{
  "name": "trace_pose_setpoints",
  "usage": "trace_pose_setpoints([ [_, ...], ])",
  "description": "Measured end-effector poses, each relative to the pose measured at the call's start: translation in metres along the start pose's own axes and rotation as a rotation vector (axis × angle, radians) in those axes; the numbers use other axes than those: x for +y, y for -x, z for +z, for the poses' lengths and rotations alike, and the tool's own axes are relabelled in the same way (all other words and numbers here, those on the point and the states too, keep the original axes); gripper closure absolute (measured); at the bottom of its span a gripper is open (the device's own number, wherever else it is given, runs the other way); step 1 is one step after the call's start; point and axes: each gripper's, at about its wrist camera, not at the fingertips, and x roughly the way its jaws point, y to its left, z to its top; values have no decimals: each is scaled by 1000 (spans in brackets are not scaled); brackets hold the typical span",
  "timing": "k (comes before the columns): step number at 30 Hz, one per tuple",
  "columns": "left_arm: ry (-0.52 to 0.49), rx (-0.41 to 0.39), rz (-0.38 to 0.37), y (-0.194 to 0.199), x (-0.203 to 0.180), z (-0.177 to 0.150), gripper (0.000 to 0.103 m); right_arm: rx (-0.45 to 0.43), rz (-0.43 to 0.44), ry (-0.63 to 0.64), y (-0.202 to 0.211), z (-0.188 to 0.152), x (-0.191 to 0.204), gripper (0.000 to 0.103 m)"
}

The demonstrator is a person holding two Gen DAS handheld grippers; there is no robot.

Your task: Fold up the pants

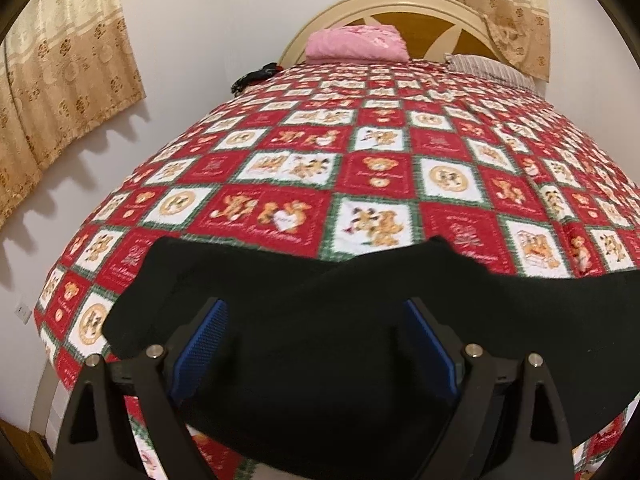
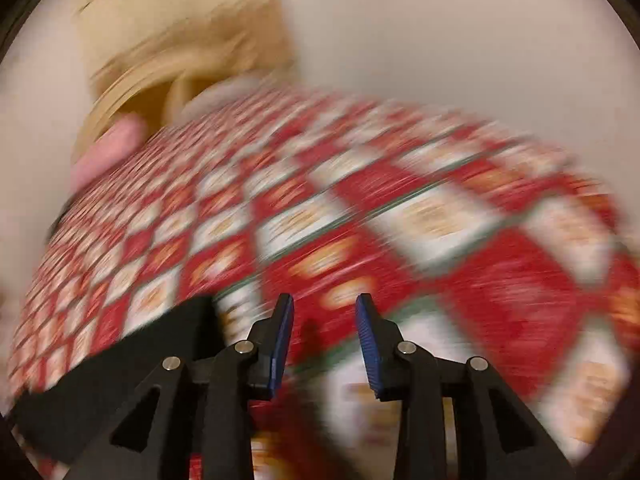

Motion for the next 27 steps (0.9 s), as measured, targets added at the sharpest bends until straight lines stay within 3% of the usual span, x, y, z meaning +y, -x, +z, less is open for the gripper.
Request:
trace_pose_setpoints([
  [3,-23,-6,-30,1,-15,0,11,-60,33,169,26,-13,32,72],
  [4,-39,-11,-37,2,-21,0,11,-66,55,223,32,-20,48,85],
  [5,-55,-17,-39,4,-27,-1,11,-59,102,258,37,-27,63,91],
  [7,-77,-19,-48,6,-36,-6,11,-37,201,295,42,-43,89,91],
  [11,-102,0,-76,6,-44,-19,11,39,295,388,39,-75,139,91],
  [14,-135,36,-76,-2,-50,-34,11,106,247,472,19,-102,160,91],
  [21,-168,-17,-118,12,-39,-48,11,140,214,371,27,-95,155,90],
  [24,-142,-51,-115,23,-15,-46,11,88,341,386,51,-88,183,90],
  [25,-131,-63,-109,26,-6,-43,11,85,389,396,54,-87,196,88],
  [27,-108,-85,-79,28,12,-34,11,103,516,432,61,-88,231,68],
])
